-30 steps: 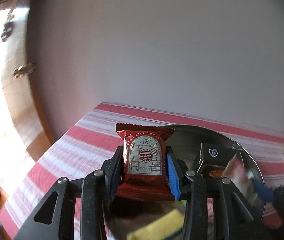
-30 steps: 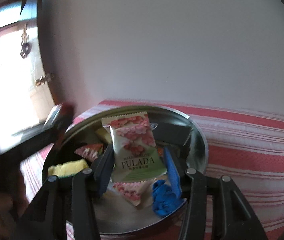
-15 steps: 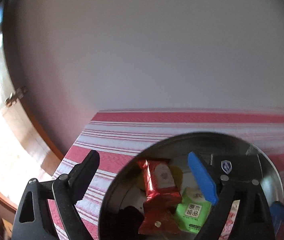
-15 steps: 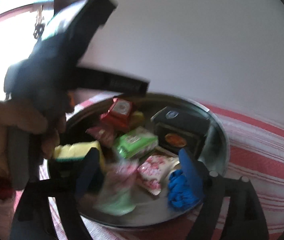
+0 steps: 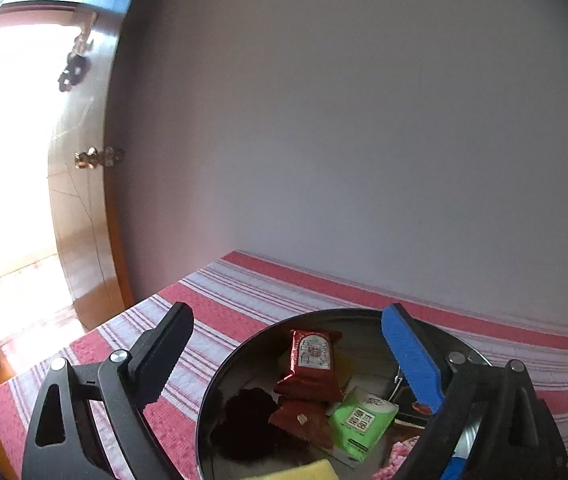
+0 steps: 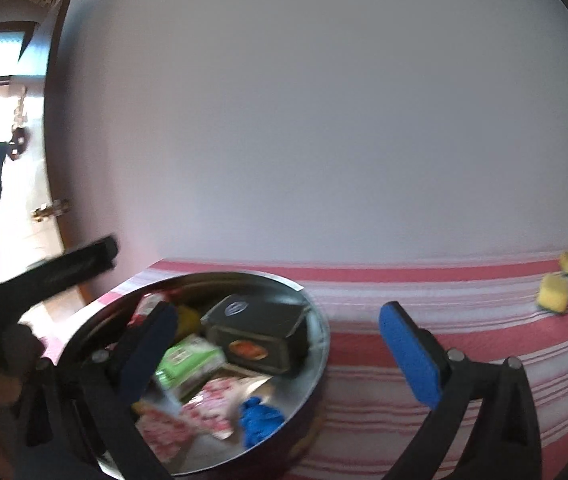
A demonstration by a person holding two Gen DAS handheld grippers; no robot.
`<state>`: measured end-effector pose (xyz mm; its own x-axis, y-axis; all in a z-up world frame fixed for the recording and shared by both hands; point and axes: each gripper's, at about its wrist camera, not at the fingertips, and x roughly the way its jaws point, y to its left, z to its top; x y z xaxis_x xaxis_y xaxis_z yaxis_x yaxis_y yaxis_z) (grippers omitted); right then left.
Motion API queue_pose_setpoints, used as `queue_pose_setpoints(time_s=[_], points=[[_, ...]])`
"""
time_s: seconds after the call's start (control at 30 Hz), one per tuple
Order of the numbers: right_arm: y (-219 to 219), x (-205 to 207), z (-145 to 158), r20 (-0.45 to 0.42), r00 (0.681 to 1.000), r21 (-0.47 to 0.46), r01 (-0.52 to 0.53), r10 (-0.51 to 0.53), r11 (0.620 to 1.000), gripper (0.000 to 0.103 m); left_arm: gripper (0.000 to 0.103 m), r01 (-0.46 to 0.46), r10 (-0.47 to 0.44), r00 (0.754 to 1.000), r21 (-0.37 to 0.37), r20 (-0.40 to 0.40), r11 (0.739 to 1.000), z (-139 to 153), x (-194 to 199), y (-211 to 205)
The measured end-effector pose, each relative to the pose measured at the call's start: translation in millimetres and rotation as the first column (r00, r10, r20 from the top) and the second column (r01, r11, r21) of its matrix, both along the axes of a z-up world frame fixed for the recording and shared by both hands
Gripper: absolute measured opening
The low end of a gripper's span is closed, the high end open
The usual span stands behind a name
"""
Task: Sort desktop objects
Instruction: 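Move both tools back toward the two yellow sponges on the bed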
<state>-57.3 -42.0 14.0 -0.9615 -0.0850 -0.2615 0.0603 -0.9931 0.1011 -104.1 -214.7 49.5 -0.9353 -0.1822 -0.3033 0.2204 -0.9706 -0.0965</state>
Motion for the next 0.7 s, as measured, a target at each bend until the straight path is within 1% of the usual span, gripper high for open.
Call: queue_pose_setpoints(time_s=[0.1,0.2,0.27,0.33,0.4,0.53,0.7], points=[[4.1,-0.3,-0.8,-0.014,0.999,-0.003,0.029,-0.029,1.0,0.103,0.097,-0.005,0.005,1.0,-0.004,0.01,1.0,-2.4,1.2,-2.4],[10.6,-1.0,-1.2,-0.019,0.998,-0.026,0.058,-0.059,0.998,0.103,0.097,-0.002,0.002,1.0,0.028,0.02,1.0,-9.7,-3.7,-4.7],[14.8,-2.6,-1.1,-0.023,0.996,-0.03,0.09,-0.09,0.996,0.103,0.097,0.005,-0.006,1.0,0.046,0.015,0.999,-12.0,0.2,-4.8],[19.1,-0.2,-0.1,-0.038,0.992,-0.027,0.122,-0.123,0.992,0.103,0.097,0.002,-0.001,1.0,0.056,-0.008,0.998,-14.5,5.8,-5.6],[21.5,0.0,0.0,-0.051,0.986,-0.017,0.158,-0.159,0.987,0.103,0.097,0.003,-0.002,1.0,0.047,-0.029,0.999,-15.3,11.4,-0.2],[26.8,0.5,0.8,-0.057,0.972,0.003,0.229,-0.228,0.973,0.103,0.097,-0.005,0.007,0.999,0.036,-0.037,0.999,-25.7,18.1,3.2],[37.7,-3.3,-1.3,-0.021,0.968,-0.027,0.248,-0.248,0.968,0.103,0.097,-0.003,0.003,1.0,0.018,-0.01,1.0,-37.0,16.6,7.8]])
